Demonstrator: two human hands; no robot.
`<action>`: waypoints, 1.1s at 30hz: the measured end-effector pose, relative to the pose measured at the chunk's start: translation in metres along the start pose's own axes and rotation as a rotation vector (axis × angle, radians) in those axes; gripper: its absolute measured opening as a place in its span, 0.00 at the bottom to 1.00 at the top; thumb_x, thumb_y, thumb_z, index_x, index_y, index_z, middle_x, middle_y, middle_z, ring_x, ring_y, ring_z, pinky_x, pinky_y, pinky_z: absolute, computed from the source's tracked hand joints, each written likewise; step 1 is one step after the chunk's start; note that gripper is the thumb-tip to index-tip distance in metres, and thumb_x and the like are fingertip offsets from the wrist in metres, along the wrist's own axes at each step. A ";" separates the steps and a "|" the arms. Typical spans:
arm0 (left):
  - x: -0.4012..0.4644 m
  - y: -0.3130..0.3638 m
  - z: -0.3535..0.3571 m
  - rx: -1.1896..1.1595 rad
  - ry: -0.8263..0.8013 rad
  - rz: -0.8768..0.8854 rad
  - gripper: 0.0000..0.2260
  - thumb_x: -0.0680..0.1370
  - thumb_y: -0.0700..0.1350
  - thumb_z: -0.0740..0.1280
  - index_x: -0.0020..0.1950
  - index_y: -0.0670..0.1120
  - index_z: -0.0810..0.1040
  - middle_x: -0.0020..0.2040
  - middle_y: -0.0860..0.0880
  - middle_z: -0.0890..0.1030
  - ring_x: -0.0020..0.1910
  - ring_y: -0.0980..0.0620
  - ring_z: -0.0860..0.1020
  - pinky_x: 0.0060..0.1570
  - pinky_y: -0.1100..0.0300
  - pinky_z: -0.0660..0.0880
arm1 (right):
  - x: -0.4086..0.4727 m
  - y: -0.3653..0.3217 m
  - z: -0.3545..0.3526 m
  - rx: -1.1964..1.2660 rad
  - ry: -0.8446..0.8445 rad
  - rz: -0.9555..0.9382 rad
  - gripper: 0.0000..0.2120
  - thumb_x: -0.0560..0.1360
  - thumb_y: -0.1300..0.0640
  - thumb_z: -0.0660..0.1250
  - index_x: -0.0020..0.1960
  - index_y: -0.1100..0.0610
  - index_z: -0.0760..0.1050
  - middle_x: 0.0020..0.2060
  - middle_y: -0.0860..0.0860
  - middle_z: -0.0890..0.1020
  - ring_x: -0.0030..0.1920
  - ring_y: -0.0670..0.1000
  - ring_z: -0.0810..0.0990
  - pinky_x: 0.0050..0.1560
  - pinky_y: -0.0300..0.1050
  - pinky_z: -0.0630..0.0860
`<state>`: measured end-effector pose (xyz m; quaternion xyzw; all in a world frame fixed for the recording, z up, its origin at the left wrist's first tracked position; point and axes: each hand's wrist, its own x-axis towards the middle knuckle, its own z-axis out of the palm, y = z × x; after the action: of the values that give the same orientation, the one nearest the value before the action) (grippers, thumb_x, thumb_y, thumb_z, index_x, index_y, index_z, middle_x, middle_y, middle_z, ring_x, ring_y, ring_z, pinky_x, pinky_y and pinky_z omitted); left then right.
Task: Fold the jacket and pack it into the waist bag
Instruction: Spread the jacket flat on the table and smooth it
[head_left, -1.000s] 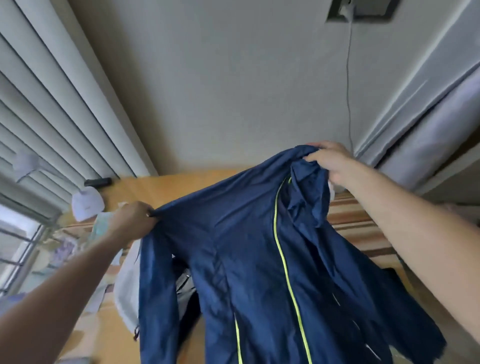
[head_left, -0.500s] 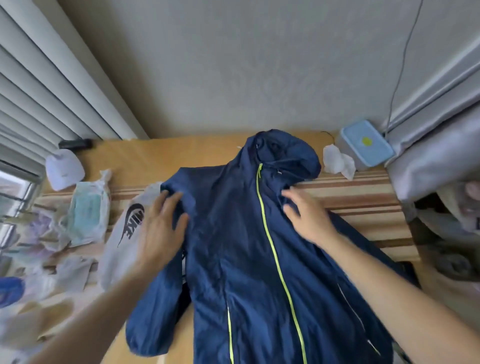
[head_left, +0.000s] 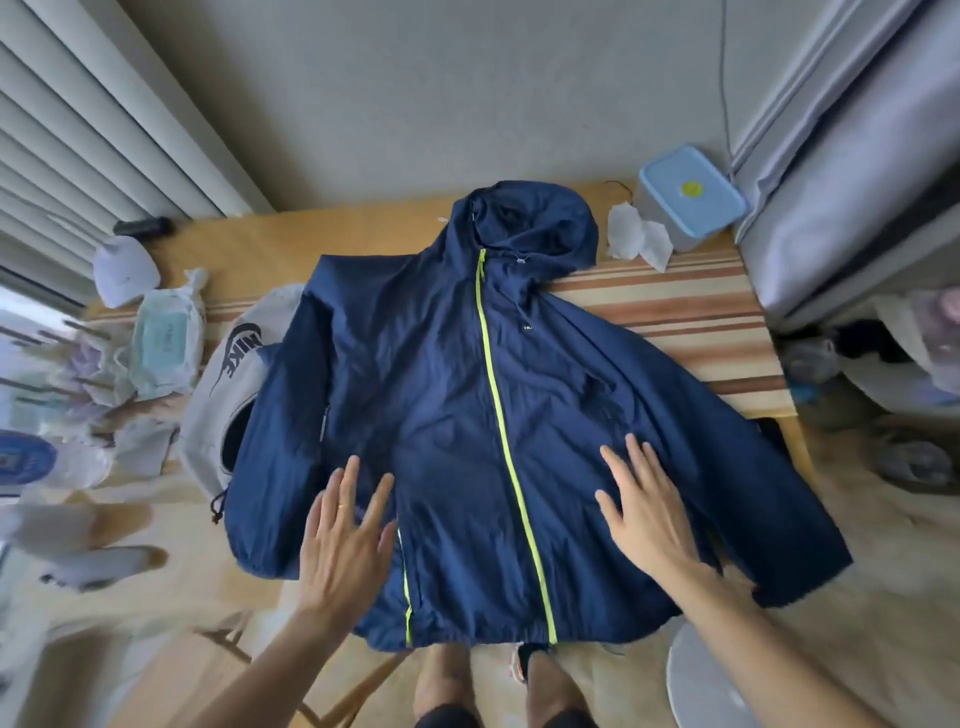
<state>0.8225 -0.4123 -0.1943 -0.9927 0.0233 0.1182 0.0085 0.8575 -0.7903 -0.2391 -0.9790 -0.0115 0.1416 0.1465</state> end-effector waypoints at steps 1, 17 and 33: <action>-0.013 0.003 0.005 -0.003 -0.029 -0.019 0.27 0.79 0.58 0.56 0.76 0.50 0.72 0.76 0.36 0.69 0.71 0.33 0.72 0.66 0.41 0.71 | -0.023 0.007 0.009 -0.003 -0.005 -0.002 0.29 0.79 0.49 0.68 0.77 0.54 0.67 0.79 0.61 0.62 0.78 0.64 0.63 0.70 0.60 0.72; -0.077 -0.008 0.055 -0.560 -0.086 -0.412 0.15 0.74 0.36 0.67 0.59 0.48 0.81 0.54 0.46 0.84 0.51 0.42 0.81 0.48 0.53 0.76 | -0.131 0.014 0.048 0.414 0.213 0.447 0.16 0.69 0.73 0.73 0.52 0.56 0.82 0.57 0.58 0.77 0.43 0.59 0.83 0.55 0.56 0.79; -0.109 -0.028 0.011 -0.320 -0.190 -0.330 0.23 0.79 0.49 0.65 0.74 0.50 0.69 0.69 0.43 0.68 0.67 0.41 0.72 0.59 0.50 0.76 | -0.135 -0.036 0.016 0.143 -0.369 0.338 0.24 0.79 0.48 0.66 0.74 0.48 0.68 0.78 0.55 0.59 0.71 0.55 0.73 0.65 0.49 0.73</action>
<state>0.7151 -0.3793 -0.1786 -0.9562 -0.1588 0.2101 -0.1274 0.7243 -0.7594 -0.2065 -0.9117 0.1358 0.3408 0.1851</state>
